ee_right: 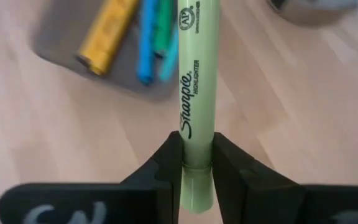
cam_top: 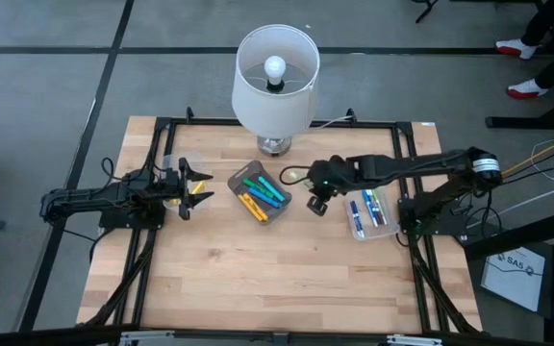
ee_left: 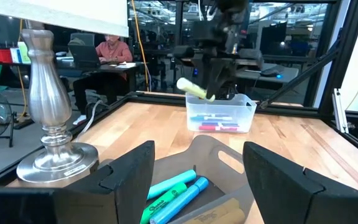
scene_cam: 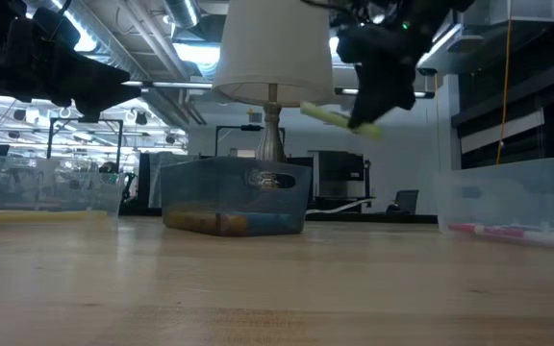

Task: Pick & Place Markers
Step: Put the light green marker into the black bin

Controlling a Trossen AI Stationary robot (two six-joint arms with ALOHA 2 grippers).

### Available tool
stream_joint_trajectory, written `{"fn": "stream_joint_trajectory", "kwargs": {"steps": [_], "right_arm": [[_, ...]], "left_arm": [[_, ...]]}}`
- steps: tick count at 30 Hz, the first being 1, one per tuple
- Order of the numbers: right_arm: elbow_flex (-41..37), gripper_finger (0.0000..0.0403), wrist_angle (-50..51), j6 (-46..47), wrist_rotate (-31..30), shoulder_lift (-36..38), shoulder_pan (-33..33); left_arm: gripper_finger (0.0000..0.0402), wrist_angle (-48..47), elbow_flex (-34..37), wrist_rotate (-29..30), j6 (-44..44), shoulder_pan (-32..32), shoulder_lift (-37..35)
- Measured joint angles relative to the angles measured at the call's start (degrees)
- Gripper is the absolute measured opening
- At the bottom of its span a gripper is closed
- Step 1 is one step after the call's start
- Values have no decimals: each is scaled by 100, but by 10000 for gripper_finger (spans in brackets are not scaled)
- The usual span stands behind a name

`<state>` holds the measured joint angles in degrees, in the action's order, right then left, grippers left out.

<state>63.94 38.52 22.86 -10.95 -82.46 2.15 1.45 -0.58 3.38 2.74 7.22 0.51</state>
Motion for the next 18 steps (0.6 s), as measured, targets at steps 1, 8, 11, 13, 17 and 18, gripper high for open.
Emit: {"fn": "stream_joint_trajectory", "kwargs": {"steps": [1, 8, 11, 13, 17, 18], "right_arm": [[0, 65, -142, 4, -1, 0, -37], [2, 65, -1327, -67, 1, 1, -184], [2, 65, -1771, -132, 1, 3, -210], [2, 65, -2033, -217, -1, 4, -233], [2, 65, -2712, -418, -11, 3, -285], [4, 65, -2918, -484, -52, -16, -304]], "left_arm": [[240, 2, 0, -2, -2, 0, 0], [240, 1, 0, 0, 0, 0, 0], [240, 0, 0, 0, 2, 0, 0], [240, 1, 0, 0, -2, 1, 0], [239, 2, 0, 0, -2, 1, 1], [240, 2, 0, 0, 0, 0, 2]]}}
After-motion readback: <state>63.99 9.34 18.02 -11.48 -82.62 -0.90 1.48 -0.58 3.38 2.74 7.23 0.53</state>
